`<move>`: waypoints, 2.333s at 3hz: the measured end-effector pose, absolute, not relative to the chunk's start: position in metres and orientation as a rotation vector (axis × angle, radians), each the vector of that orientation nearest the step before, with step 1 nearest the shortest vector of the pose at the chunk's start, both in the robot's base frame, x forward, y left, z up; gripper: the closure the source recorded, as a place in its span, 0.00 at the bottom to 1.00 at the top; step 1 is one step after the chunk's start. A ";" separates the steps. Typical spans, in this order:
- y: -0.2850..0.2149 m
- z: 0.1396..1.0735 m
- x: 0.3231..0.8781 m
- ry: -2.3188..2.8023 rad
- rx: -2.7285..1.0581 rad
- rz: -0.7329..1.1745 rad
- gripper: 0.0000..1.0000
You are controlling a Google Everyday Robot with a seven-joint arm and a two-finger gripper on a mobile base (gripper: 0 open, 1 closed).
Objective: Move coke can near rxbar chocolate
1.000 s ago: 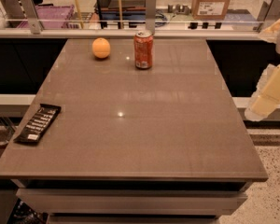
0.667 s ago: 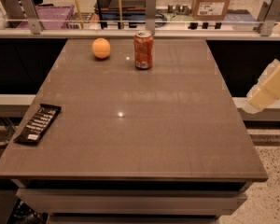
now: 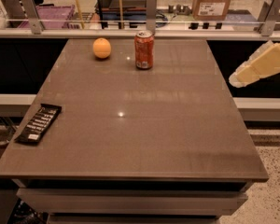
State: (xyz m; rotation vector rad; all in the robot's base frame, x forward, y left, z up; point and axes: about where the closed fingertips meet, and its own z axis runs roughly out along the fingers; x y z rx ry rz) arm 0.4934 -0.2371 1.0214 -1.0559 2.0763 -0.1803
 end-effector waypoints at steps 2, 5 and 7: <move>-0.229 1.031 0.550 1.955 -1.028 -0.116 0.00; -0.166 1.009 0.581 1.887 -1.008 -0.044 0.00; -0.132 0.992 0.617 1.789 -0.935 0.115 0.00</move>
Offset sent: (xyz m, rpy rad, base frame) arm 0.0894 0.0121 0.0086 0.1358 -0.1256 0.0828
